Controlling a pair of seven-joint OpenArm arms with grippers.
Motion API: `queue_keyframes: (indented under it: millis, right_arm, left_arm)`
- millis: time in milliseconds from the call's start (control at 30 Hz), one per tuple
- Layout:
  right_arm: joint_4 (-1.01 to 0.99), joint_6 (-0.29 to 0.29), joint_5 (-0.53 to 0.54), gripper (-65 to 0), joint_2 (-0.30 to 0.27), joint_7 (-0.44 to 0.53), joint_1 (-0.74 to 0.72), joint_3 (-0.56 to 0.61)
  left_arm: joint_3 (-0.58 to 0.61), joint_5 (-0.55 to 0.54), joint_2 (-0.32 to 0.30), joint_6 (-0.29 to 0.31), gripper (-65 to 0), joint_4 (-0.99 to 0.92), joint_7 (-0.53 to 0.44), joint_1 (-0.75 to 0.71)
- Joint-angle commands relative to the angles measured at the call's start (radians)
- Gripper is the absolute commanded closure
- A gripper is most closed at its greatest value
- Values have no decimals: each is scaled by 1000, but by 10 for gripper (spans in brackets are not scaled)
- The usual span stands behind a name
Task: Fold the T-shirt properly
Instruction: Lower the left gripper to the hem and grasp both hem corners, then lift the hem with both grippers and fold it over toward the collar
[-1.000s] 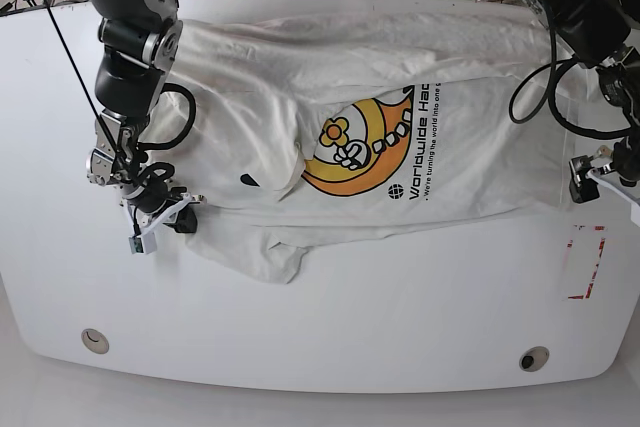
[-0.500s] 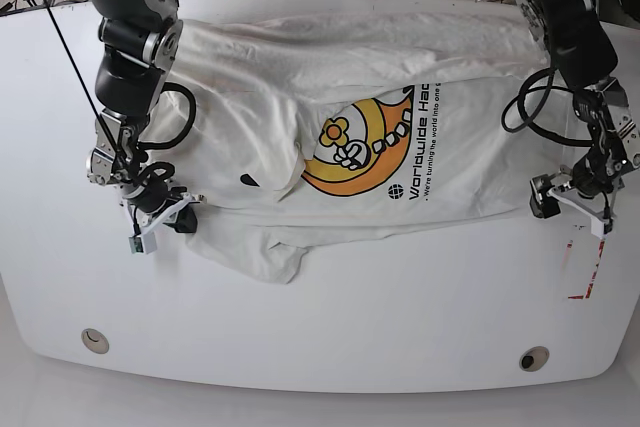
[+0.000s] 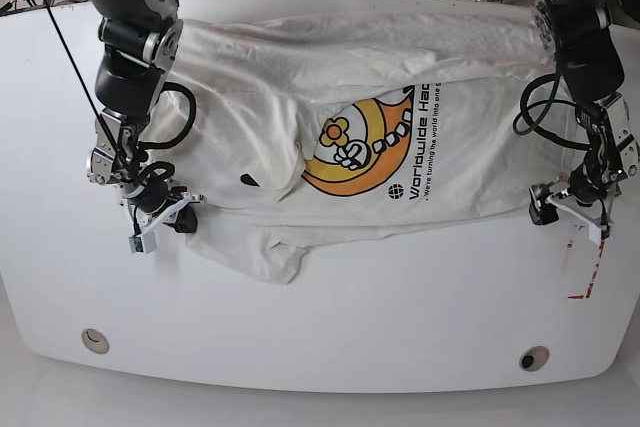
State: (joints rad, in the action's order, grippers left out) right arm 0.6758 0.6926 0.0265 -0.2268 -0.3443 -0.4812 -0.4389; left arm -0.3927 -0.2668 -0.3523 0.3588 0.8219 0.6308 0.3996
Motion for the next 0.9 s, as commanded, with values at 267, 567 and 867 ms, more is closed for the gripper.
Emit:
queue_keyframes:
  millis: [267,567,867]
  right_arm:
    - [40,6,-1,-3,-12,-31,-21,-1]
    - [243,6,-1,0,5,-128,26,22]
    - [470,6,0,0,13,-229,86,128]
  left_arm:
    - [18,-6,2,4,-269,43,25,15]
    - [18,-10,2,7,-46,49,22,14]
    - [10,-12,0,119,-42,52,28,14]
